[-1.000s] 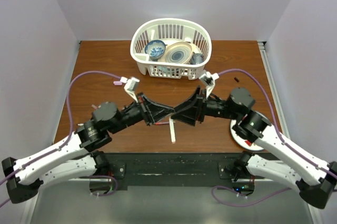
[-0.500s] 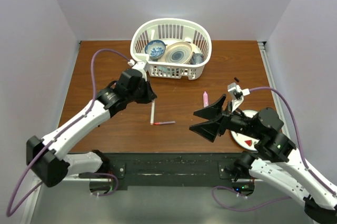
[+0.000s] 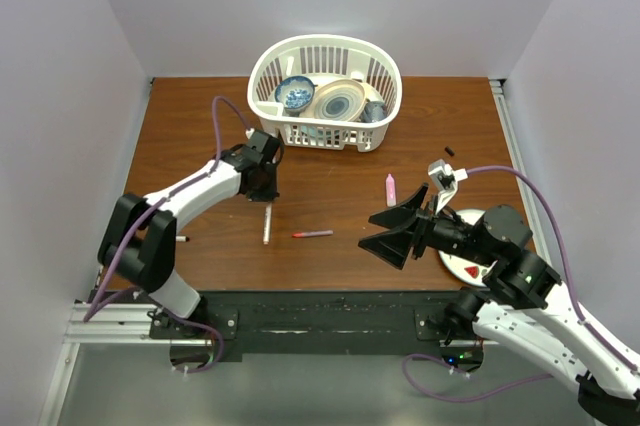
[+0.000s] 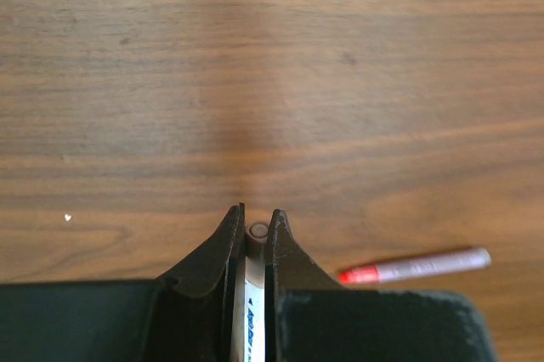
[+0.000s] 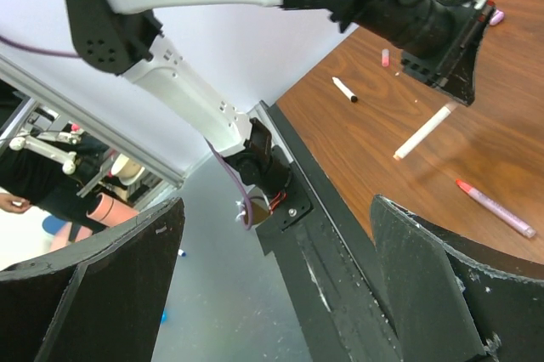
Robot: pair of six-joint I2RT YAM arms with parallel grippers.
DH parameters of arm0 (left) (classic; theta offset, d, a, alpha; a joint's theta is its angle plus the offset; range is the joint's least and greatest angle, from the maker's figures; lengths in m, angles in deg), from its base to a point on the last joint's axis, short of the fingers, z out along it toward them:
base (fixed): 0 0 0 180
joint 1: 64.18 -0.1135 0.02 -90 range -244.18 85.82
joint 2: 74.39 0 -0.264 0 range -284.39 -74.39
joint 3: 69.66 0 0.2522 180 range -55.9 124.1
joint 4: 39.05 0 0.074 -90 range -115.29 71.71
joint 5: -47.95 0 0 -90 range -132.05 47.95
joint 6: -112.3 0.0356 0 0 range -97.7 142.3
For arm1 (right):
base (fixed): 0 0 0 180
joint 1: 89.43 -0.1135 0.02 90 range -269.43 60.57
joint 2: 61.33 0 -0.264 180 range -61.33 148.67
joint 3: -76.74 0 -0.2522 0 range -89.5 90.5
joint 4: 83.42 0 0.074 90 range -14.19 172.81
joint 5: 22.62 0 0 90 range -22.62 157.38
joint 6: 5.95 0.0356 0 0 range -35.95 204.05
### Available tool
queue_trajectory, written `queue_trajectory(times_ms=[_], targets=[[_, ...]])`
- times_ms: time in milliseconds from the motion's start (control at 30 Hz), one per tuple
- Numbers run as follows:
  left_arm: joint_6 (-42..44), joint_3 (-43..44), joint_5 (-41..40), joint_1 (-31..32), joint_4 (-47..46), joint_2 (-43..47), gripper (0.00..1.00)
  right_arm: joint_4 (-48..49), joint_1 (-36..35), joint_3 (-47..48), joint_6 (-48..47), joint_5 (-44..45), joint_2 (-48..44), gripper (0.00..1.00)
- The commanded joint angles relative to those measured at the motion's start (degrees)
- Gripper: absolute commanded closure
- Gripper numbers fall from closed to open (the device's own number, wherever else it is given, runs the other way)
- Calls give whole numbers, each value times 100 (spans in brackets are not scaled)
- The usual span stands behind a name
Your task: Insert the pens into the pen caps
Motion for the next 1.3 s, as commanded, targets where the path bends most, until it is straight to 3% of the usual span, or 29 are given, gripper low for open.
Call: queue_trajectory(times_ms=[0, 200, 433, 600, 667, 700, 767, 1033, 1133, 1267], targets=[[-292, 62, 59, -225, -424, -363, 99, -97, -19, 94, -56, 168, -16, 6], [-573, -210, 199, -436, -837, -627, 89, -326, -10, 86, -144, 326, -87, 6], [-626, -263, 173, -446, -768, -356, 57, -633, -10, 173, -232, 405, -69, 6], [-468, -79, 147, -454, -329, 163, 46, -984, -10, 252, -722, 756, -25, 6], [-302, -8, 173, -454, -145, 549, 32, -1256, -10, 200, -1134, 1257, 141, 8], [-223, -8, 243, -454, -143, 846, 12, -1449, -10, 208, -1276, 1423, 255, 10], [-21, -70, 489, -454, -152, 1155, 0, -1530, -10, 278, -1671, 1731, 729, 11], [419, -868, 973, -454, -337, 2703, 0, -977, -10, 709, -2779, 1908, 2724, 13], [586, -1193, 650, -454, -328, 3046, 0, -889, -19, 964, -3289, 1900, 3742, 15], [543, -1354, -37, -454, -153, 3135, 0, -871, -10, 1253, -4228, 1847, 4825, 28]])
